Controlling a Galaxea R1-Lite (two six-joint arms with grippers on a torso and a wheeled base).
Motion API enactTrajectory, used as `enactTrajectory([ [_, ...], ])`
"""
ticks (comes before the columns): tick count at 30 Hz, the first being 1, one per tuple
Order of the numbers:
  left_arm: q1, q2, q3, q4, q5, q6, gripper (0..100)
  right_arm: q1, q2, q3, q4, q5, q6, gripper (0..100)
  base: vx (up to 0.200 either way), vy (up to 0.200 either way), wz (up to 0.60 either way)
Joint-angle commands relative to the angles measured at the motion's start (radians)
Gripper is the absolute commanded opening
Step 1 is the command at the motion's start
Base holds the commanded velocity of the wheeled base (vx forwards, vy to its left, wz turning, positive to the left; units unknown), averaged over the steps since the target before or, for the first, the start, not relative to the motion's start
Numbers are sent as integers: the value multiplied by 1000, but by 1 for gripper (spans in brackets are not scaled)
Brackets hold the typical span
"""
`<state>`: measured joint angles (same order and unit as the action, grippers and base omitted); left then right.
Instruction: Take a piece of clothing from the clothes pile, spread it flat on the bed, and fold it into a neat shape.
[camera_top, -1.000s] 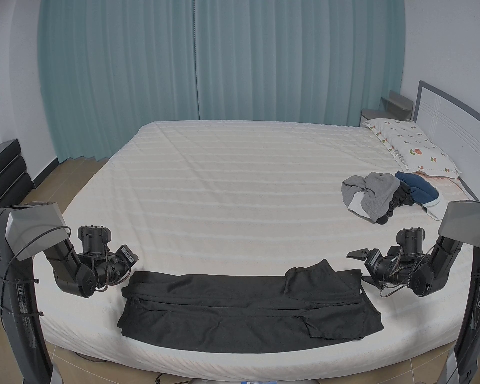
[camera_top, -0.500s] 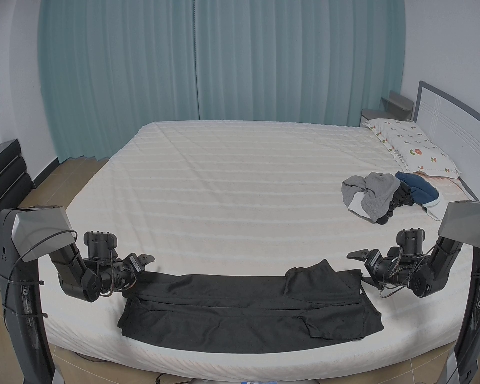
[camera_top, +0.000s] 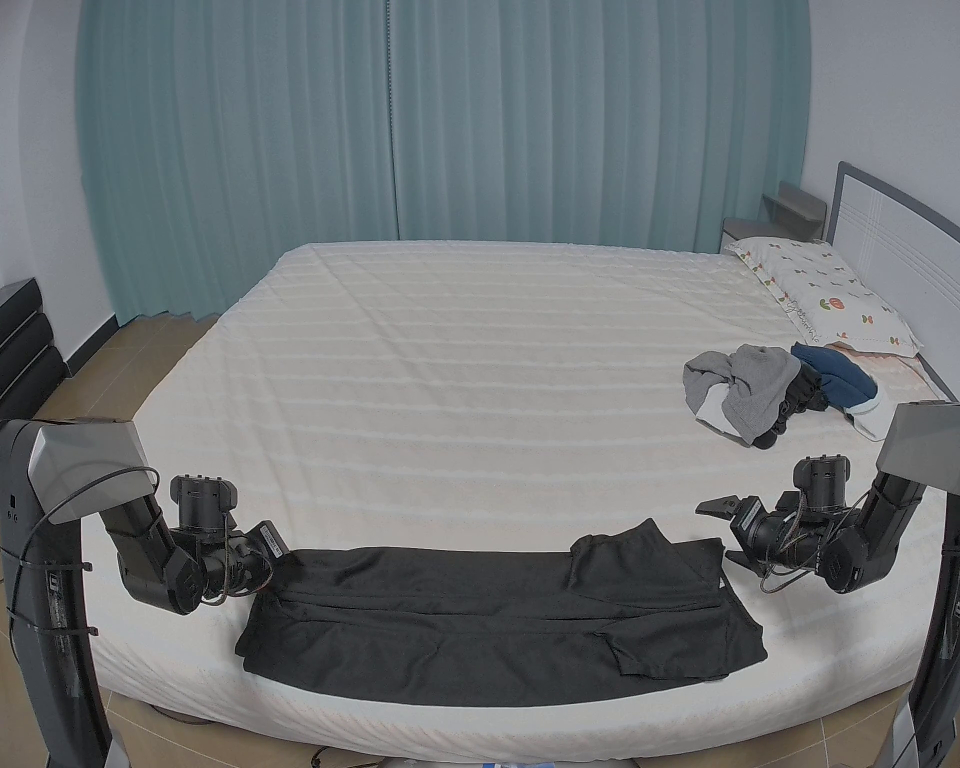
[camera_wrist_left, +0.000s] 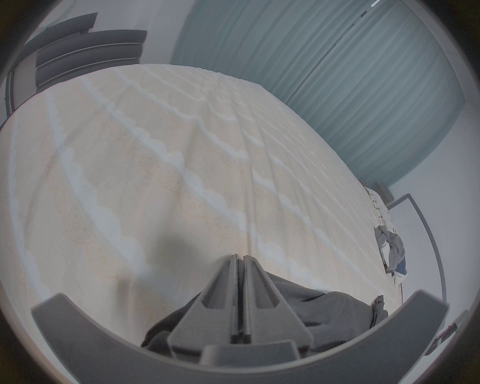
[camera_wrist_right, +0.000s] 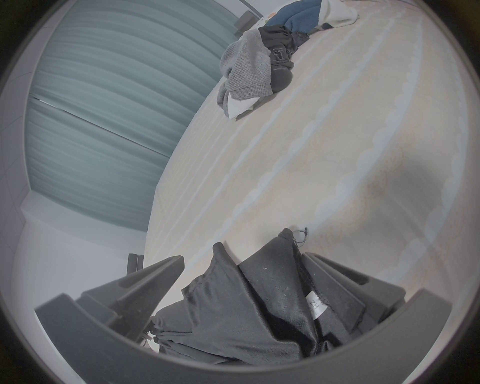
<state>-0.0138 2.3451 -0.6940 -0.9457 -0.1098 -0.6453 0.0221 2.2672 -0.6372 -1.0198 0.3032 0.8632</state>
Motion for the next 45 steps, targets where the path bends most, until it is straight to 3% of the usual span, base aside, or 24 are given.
enactTrajectory([
  [1,11,-6,4,-5,5,-5,0,2,3,-1,1,-3,0,100,0,0,0],
  [6,15,3,-9,-34,70,-59,0,7,6,-21,9,-4,-1,100,0,0,0],
  [13,17,5,-10,-39,71,-74,0,15,61,-81,10,-42,-4,100,0,0,0],
  [27,15,8,-10,-39,73,-74,0,16,97,-102,9,-45,-7,100,0,0,0],
  [28,15,8,-10,-39,73,-74,0,16,97,-102,9,-45,-7,0,0,0,0],
  [45,17,8,-10,-39,73,-74,0,-27,110,-159,9,-50,-6,0,0,0,0],
])
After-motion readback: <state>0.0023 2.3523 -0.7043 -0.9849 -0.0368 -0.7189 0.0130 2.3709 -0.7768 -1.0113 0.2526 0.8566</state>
